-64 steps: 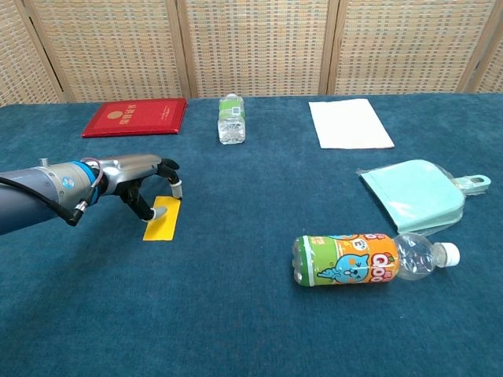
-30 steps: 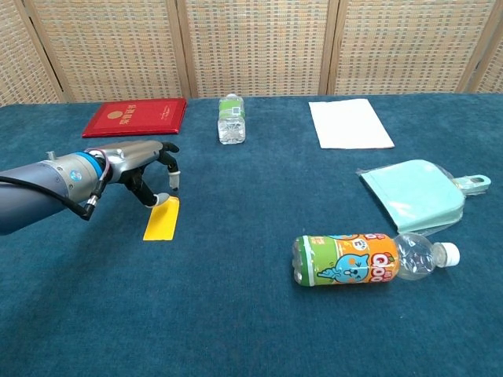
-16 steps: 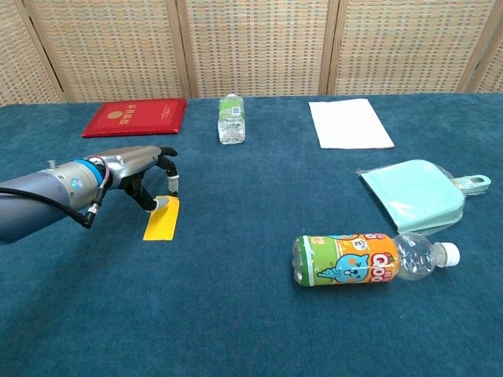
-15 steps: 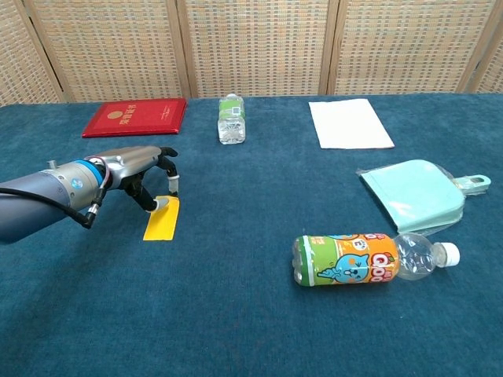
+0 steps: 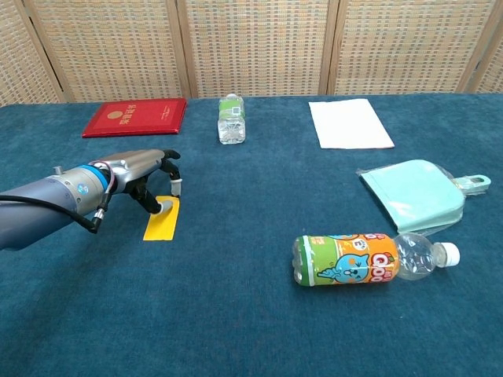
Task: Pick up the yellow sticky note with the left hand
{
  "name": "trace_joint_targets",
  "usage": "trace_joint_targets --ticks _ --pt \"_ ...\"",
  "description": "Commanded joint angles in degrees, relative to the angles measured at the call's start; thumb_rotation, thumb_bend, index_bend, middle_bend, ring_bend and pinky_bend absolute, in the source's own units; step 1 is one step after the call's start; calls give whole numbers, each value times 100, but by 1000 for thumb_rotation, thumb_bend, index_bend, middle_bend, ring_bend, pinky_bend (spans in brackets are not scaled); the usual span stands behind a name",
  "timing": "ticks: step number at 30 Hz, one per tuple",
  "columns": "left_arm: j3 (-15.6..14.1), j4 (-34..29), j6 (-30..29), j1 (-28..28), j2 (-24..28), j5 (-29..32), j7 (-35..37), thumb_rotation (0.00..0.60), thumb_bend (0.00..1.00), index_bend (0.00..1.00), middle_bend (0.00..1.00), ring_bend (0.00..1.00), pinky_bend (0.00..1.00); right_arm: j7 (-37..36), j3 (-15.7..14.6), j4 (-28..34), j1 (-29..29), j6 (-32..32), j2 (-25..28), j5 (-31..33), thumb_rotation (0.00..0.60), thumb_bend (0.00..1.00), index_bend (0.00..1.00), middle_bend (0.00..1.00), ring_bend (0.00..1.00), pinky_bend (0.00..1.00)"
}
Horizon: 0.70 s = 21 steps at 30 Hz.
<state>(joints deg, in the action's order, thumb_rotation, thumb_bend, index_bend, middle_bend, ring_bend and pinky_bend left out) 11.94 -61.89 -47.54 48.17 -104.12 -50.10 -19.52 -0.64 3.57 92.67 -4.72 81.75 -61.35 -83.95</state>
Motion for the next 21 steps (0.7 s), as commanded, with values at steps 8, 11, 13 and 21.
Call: trace_joint_targets --ticks 8,11,13,21 --pt "31 86 -46 -26 -76 -27 -65 600 446 622 0 0 0 -61 -5 -28 -1 15 0 -28 600 0 154 0 0 0" --pt "43 86 -40 -33 -85 -13 -85 600 457 626 0 0 0 -75 -9 -28 -2 13 3 -35 600 0 154 0 0 0" --pt "52 72 -33 -40 -75 -10 -98 600 460 633 0 0 0 -73 -9 -29 -3 13 2 -35 600 0 154 0 0 0" --pt "36 -397 -84 -215 215 -244 201 600 462 664 0 0 0 -102 -8 -29 0 23 12 -38 600 0 154 0 0 0"
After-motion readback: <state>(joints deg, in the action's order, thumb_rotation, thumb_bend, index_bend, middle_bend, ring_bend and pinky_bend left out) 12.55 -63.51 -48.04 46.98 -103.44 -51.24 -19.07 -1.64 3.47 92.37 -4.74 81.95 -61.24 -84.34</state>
